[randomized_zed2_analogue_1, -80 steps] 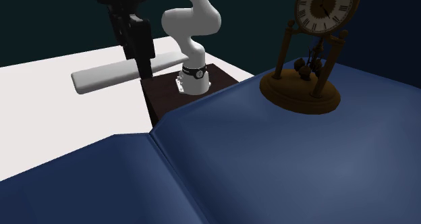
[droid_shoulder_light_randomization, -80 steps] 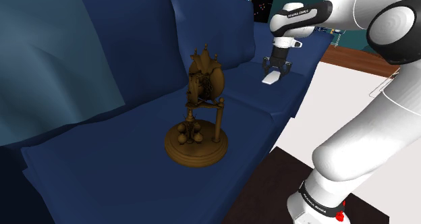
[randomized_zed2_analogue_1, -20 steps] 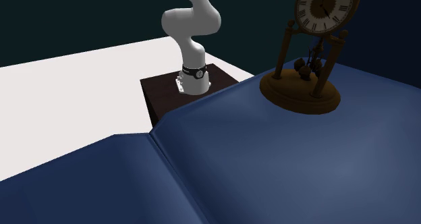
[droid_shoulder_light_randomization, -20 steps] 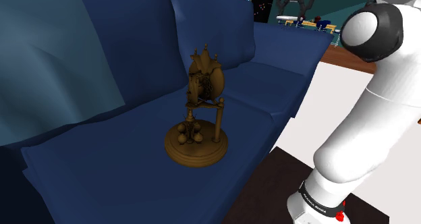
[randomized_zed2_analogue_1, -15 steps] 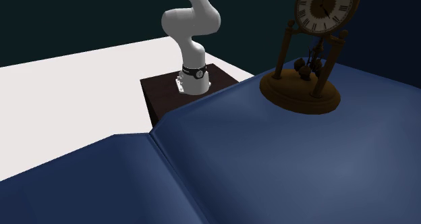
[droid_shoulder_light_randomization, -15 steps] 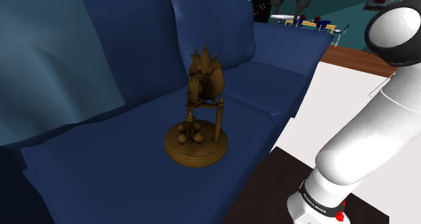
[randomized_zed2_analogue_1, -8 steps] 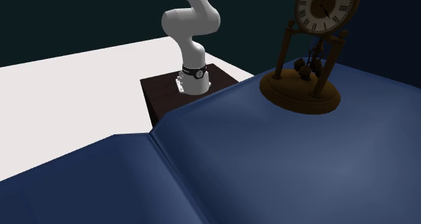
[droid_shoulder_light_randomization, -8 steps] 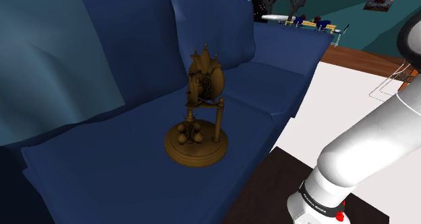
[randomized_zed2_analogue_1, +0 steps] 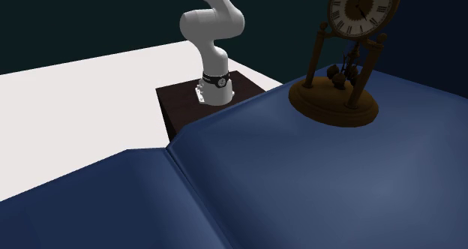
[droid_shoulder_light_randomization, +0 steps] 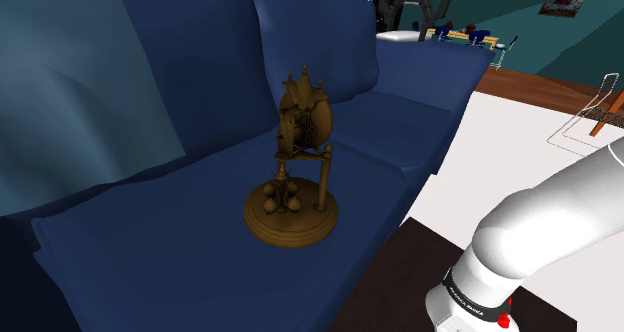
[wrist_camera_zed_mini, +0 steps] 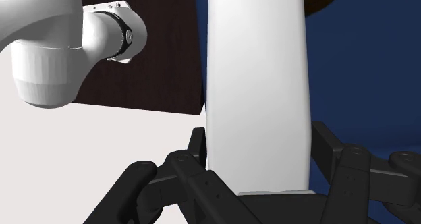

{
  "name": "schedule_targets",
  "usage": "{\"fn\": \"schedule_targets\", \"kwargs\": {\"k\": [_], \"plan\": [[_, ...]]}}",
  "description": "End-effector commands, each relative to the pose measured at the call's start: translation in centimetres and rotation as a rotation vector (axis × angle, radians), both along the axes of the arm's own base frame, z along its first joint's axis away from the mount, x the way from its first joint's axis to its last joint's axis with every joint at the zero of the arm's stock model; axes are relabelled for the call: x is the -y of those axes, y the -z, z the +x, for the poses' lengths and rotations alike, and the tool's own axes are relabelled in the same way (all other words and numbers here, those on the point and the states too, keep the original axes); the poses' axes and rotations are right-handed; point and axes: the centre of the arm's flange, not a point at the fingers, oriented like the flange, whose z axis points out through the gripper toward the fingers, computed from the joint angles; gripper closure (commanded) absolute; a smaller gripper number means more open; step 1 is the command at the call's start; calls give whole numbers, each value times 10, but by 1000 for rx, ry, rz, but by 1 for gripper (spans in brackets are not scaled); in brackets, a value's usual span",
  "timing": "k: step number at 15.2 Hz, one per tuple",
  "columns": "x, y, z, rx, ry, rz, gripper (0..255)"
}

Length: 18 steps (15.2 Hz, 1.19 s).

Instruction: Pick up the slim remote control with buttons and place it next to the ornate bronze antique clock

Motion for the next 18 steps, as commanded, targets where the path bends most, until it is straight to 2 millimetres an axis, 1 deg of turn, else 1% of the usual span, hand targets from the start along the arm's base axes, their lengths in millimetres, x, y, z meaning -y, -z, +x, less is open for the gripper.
{"fn": "schedule_targets", "kwargs": {"k": [1, 18], "plan": [[-1, 11, 0, 0, 0, 0, 255], [-1, 100, 0, 0, 0, 0, 255]]}}
